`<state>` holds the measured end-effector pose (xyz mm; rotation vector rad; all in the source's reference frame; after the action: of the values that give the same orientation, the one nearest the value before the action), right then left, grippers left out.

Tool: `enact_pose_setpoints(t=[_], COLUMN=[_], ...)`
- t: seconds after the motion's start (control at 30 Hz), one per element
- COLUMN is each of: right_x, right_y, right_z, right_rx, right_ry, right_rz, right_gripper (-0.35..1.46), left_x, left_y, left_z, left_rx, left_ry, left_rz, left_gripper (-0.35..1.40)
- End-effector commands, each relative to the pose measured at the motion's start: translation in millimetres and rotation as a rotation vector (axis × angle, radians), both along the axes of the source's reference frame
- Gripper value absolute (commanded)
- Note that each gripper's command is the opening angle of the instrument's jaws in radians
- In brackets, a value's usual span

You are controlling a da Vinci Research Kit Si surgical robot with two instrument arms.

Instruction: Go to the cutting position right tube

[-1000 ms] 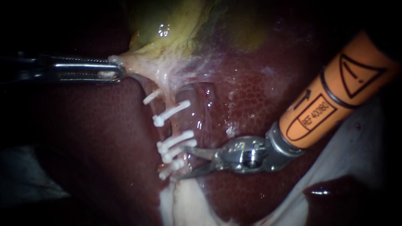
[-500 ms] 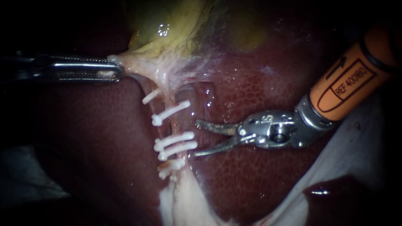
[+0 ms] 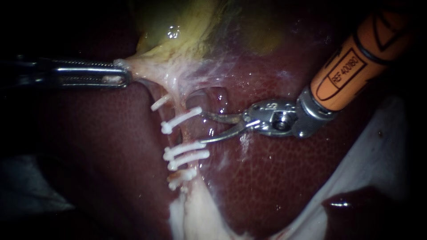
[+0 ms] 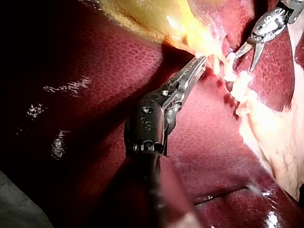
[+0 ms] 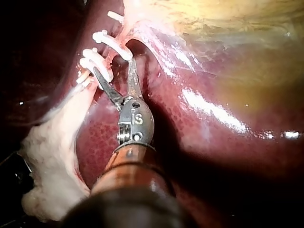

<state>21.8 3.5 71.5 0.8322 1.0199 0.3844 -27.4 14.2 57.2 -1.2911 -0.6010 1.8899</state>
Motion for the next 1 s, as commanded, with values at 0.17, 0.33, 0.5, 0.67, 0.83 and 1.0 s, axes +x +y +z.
enact_pose_setpoints(t=[0.17, 0.33, 0.5, 0.67, 0.83, 1.0], right_x=[1.2, 2.4, 2.9, 3.4, 4.5, 6.2], right_y=[-0.8, -0.7, -0.7, -0.8, -0.8, -1.5], right_z=[0.5, 0.5, 0.6, 0.7, 0.7, 0.7], right_rx=[0.020, 0.021, 0.020, 0.025, 0.032, 0.020], right_ry=[0.038, 0.066, 0.088, 0.129, 0.169, 0.186], right_rz=[-0.023, -0.044, -0.077, -0.098, -0.108, -0.114], right_gripper=[1.44, 1.44, 1.42, 1.32, 1.30, 1.29], left_x=[0.0, 0.0, 0.0, 0.0, 0.0, 0.0], left_y=[0.0, 0.0, 0.0, 0.0, 0.0, 0.0], left_z=[0.1, 0.1, 0.0, 0.1, 0.1, 0.1], left_rx=[0.000, 0.000, 0.000, 0.000, 0.000, 0.000], left_ry=[0.001, 0.001, 0.001, 0.001, 0.001, 0.001], left_rz=[0.000, 0.000, 0.000, 0.000, 0.000, 0.000], left_gripper=[-0.35, -0.35, -0.35, -0.35, -0.35, -0.35])
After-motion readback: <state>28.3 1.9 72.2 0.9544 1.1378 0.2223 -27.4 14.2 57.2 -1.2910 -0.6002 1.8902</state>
